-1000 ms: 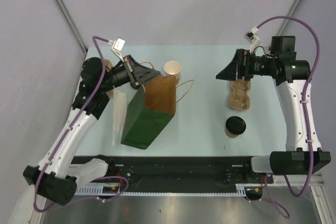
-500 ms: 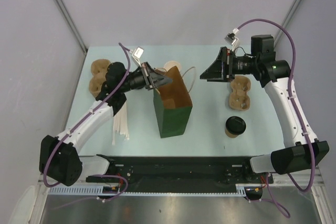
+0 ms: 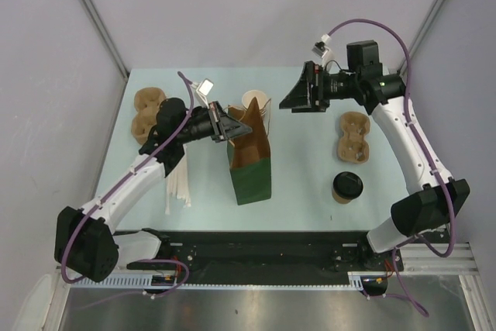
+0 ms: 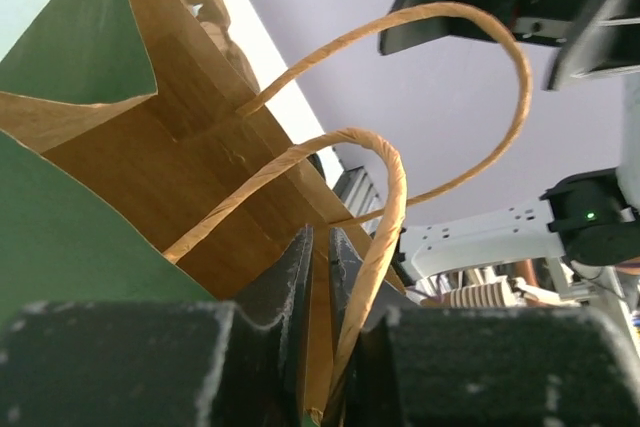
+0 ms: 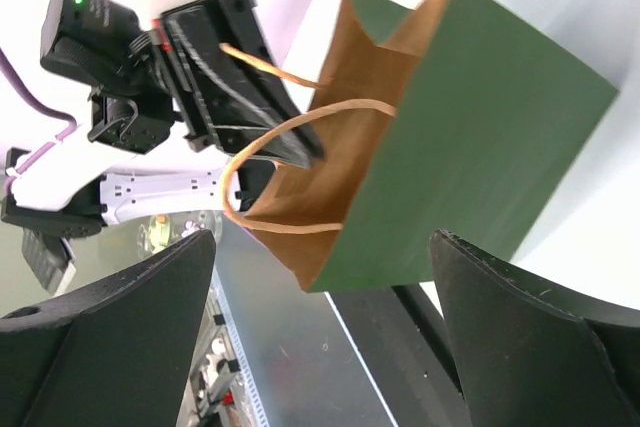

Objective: Pack the takeout coffee

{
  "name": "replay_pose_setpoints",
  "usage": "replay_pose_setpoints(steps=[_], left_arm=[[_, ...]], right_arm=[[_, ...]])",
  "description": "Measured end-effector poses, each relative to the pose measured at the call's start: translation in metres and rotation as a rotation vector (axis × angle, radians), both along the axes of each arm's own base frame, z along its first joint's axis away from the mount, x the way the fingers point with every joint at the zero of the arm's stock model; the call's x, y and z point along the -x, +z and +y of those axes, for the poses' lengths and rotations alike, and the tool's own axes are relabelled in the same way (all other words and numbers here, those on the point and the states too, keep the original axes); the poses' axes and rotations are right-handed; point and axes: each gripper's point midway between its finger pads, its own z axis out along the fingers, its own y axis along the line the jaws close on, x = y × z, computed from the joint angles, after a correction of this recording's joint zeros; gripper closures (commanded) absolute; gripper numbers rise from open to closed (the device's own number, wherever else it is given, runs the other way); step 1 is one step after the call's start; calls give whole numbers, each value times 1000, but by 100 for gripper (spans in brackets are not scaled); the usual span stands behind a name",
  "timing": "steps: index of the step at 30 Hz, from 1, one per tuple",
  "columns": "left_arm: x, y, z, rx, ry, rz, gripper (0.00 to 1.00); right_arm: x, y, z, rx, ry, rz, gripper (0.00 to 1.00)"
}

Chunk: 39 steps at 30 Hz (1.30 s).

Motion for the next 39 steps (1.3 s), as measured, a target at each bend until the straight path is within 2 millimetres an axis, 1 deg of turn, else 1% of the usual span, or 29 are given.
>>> replay_pose_setpoints(steps=[5,7,8,9,10,11,12,13,14,15,16,18,19,24,27,29,30,31,33,34,36,37,39], left_arm=[[-1,1,2,-49,-1,-27,83],[-1,0,4,-72,3,-40,82],[-1,0,5,-82,7,-42,80],[-1,-1,6,-94,11,-46,77],[0,-2,7,-105,13,-49,74],[1,-2,9,-116,13,-51,66],[1,-3,10,-127,16,-55,62],[2,-1,11,-140,19,-61,57],[2,0,13,-150,21,-73,52],[3,3,14,-162,23,-85,49],[5,7,17,-178,23,-102,42],[6,14,21,-210,27,-146,34],[6,20,23,-229,28,-173,27],[3,50,35,-315,55,-296,25],[1,64,44,-365,69,-341,28],[-4,70,49,-394,77,-349,34],[-7,70,50,-405,82,-347,38],[-12,69,53,-421,89,-337,48],[-20,62,58,-449,96,-304,58],[-24,56,60,-463,95,-284,68],[-28,42,63,-487,89,-235,77],[-29,38,63,-495,84,-218,85],[-28,29,64,-506,67,-185,91]], right_arm=[[3,10,18,-8,46,-32,7],[0,13,25,-14,58,-36,12],[-2,13,29,-17,65,-37,17],[-3,13,32,-19,71,-39,33],[-5,12,37,-21,77,-38,43],[-6,10,39,-20,85,-40,54],[-6,8,42,-21,90,-30,74],[-6,6,45,-20,92,-16,83],[-6,4,46,-19,95,-16,96],[-6,3,48,-19,97,-6,100],[-6,2,48,-18,97,-3,100],[-6,1,48,-16,93,2,100],[-7,2,48,-15,91,2,100],[-9,-1,46,-13,84,7,100],[-9,-2,46,-13,84,8,100],[-9,-1,46,-13,84,7,100],[-9,-1,46,-13,84,7,100],[-8,-1,46,-13,84,8,100],[-8,-1,46,-13,84,6,100],[-8,0,45,-13,83,5,100],[-7,2,43,-14,78,0,100],[-6,3,42,-14,77,-4,100],[-5,8,37,-17,70,-17,100]])
